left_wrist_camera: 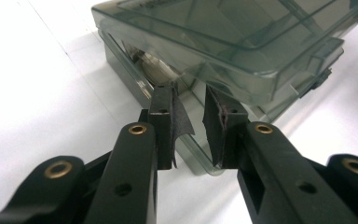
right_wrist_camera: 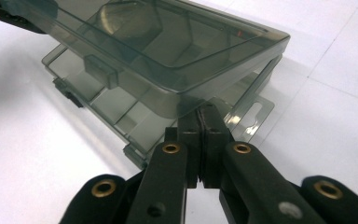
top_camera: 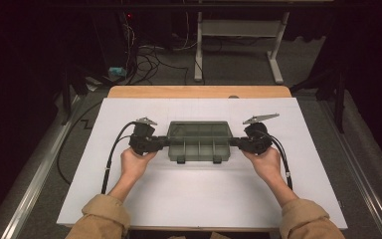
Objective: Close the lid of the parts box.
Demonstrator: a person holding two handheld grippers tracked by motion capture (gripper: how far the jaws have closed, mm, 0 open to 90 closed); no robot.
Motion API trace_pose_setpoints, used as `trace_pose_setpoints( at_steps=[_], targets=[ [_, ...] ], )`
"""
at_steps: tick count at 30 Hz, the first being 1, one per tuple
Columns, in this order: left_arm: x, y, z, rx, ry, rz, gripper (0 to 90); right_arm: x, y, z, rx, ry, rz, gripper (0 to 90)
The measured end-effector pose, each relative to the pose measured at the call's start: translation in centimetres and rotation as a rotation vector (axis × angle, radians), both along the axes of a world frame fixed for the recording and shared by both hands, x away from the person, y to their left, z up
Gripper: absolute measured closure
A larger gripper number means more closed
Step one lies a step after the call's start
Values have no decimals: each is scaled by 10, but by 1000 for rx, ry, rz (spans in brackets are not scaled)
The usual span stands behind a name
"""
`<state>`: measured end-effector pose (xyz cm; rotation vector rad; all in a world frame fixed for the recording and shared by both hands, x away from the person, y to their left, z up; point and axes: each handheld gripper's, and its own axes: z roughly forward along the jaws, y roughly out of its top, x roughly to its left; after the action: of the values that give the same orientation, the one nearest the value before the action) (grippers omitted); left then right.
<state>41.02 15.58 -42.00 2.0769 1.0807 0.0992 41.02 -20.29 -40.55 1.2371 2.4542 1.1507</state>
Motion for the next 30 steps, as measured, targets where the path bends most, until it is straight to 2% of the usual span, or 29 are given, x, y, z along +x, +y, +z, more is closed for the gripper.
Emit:
trace_pose_setpoints(
  at_steps=[9,12,18,22,24,30],
  targets=[
    [-7,1,-2,1,-8,-7,726,-7,-5,-5,11,5,3,895],
    [-7,3,-3,37,-7,6,701,-8,-7,-6,11,7,1,895],
    [-5,11,-5,30,1,40,693,-10,-8,-8,11,10,10,895],
    [-5,15,-2,14,-18,70,686,-11,-9,-11,10,16,12,896],
    [-6,16,1,28,-38,80,670,-11,-9,-13,9,17,14,895],
    [-9,17,11,-12,-81,88,666,-12,-10,-15,4,25,10,895]
  ],
)
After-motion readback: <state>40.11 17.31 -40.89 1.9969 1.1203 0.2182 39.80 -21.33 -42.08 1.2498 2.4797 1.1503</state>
